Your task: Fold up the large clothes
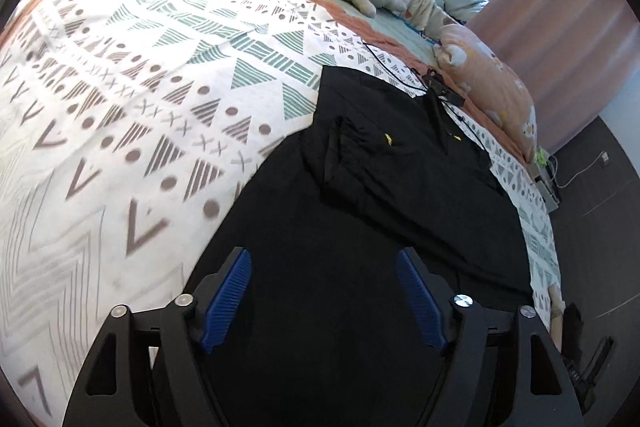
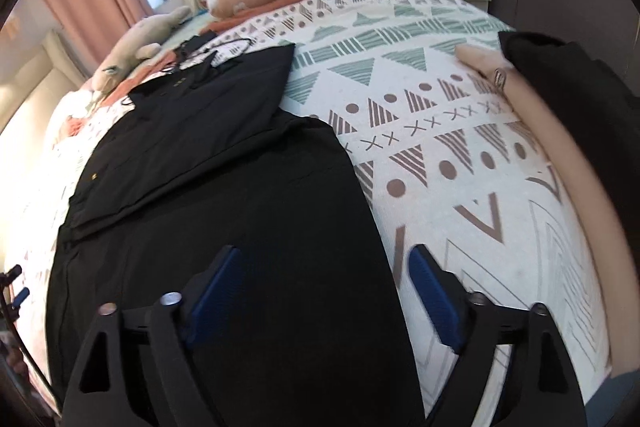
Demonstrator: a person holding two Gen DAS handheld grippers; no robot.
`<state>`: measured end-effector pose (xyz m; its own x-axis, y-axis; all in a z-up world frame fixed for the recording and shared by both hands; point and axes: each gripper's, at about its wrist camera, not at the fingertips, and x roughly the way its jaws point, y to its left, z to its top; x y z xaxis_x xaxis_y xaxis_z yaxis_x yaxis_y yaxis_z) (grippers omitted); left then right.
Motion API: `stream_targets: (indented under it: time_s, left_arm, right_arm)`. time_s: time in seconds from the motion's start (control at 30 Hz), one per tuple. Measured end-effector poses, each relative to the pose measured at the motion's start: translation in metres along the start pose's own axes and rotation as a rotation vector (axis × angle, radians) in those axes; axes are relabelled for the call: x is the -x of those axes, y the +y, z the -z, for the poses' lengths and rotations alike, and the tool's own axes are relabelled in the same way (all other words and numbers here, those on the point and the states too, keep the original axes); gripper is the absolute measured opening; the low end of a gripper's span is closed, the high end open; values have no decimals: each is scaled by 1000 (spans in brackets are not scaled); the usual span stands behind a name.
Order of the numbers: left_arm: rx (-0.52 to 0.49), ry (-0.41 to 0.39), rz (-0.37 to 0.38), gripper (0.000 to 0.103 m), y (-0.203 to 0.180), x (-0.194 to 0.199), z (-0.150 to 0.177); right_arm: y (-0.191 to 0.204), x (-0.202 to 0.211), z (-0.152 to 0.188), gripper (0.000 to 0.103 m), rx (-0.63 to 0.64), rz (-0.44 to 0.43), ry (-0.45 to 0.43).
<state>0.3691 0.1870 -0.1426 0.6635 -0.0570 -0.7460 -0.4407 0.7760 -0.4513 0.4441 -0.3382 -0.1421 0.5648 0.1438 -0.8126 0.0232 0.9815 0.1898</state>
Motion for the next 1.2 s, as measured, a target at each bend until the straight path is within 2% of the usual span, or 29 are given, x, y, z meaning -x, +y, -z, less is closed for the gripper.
stream_targets:
  time_s: [0.1, 0.23, 0.37, 0.5, 0.67, 0.83, 1.2]
  left_arm:
    - [1, -11, 34, 82, 3, 22, 19]
    - [-23, -99, 20, 97, 7, 63, 37]
    - [-26, -149, 41, 101, 15, 98, 52]
    - [-33, -168, 59, 101, 21, 127, 64]
    - [-64, -232, 30, 102, 24, 165, 78]
    - [-54, -260, 37, 102, 38, 203, 97]
    - [-47, -279, 20, 102, 83, 249, 115]
  right_arm:
    - [-2, 16, 12, 97, -16, -12, -23]
    - [-6, 37, 28, 97, -38, -48, -29]
    - [-10, 59, 41, 98, -33, -51, -44]
    - [-19, 79, 55, 99, -57, -64, -63]
    - [-26, 101, 77, 99, -72, -76, -74]
    - [-28, 128, 104, 99, -74, -126, -90]
    - [-46, 166, 155, 99, -75, -131, -123]
